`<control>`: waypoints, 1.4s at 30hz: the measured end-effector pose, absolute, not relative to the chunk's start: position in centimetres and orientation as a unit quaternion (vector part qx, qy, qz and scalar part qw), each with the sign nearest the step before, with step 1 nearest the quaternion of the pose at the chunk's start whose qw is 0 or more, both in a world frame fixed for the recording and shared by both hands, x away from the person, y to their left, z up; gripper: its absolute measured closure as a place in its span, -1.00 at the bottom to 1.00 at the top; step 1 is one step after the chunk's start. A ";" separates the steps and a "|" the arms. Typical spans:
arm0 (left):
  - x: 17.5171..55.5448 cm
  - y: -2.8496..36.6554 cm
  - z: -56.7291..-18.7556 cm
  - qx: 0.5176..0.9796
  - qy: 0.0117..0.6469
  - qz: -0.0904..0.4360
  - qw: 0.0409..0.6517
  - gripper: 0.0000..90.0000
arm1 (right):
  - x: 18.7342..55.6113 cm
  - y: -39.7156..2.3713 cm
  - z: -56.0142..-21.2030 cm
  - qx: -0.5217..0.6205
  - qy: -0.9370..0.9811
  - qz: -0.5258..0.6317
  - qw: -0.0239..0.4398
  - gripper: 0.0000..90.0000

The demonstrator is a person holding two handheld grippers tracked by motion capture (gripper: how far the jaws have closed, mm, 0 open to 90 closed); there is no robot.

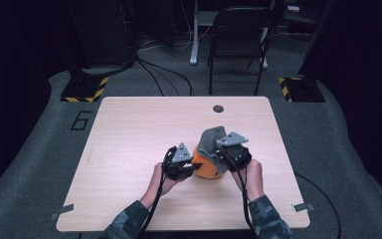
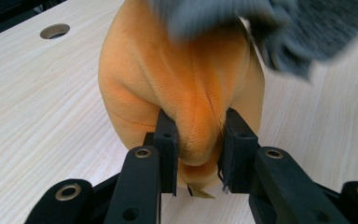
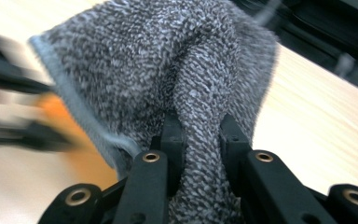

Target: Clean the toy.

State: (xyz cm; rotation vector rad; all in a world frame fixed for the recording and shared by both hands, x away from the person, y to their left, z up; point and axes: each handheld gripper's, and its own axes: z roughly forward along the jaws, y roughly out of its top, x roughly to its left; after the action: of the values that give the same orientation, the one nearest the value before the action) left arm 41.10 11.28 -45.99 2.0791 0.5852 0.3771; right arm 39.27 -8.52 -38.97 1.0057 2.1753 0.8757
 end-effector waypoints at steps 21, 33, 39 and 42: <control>42.2 12.0 -46.3 0.828 0.283 0.125 0.468 0.58 | 40.5 -15.6 -40.2 0.464 0.768 0.320 0.304 0.70; 44.0 13.3 -47.0 0.802 0.355 0.098 0.471 0.53 | 41.0 -17.5 -41.6 0.493 0.761 0.301 0.296 0.70; 45.4 14.5 -47.8 0.779 0.397 0.067 0.480 0.47 | 41.5 -17.9 -43.7 0.507 0.768 0.270 0.283 0.69; 45.8 14.9 -48.1 0.770 0.416 0.062 0.479 0.42 | 41.8 -18.3 -44.6 0.513 0.767 0.266 0.278 0.69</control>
State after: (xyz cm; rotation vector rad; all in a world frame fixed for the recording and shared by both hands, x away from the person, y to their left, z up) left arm 45.84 14.93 -48.12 1.8801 1.0141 0.1522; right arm 41.76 -18.31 -44.56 1.3770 2.0597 0.7126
